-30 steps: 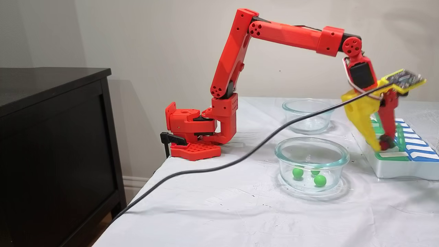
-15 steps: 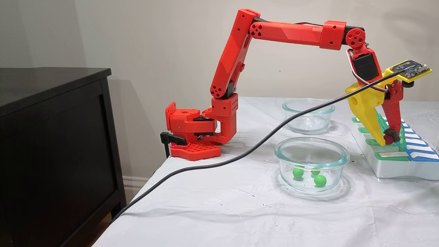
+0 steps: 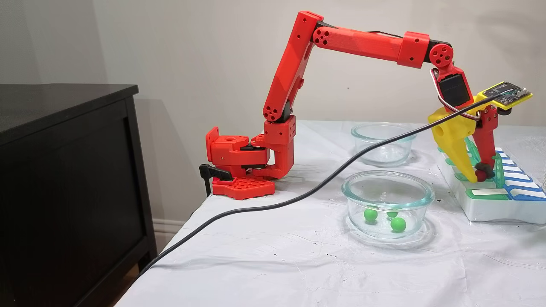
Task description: Sort medicines into box.
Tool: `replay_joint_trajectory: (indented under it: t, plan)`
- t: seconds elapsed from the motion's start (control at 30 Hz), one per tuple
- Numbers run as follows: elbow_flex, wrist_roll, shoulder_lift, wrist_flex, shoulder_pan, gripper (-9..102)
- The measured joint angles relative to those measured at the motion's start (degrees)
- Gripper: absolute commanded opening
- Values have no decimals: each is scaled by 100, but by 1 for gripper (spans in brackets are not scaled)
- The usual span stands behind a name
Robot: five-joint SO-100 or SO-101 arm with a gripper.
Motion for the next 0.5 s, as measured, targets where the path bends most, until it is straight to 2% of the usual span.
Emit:
replay_joint_trajectory:
  t: [0.17,0.5]
  plan:
    - [0,0,0,-18,0,17]
    - [0,-97,0,237,53,18]
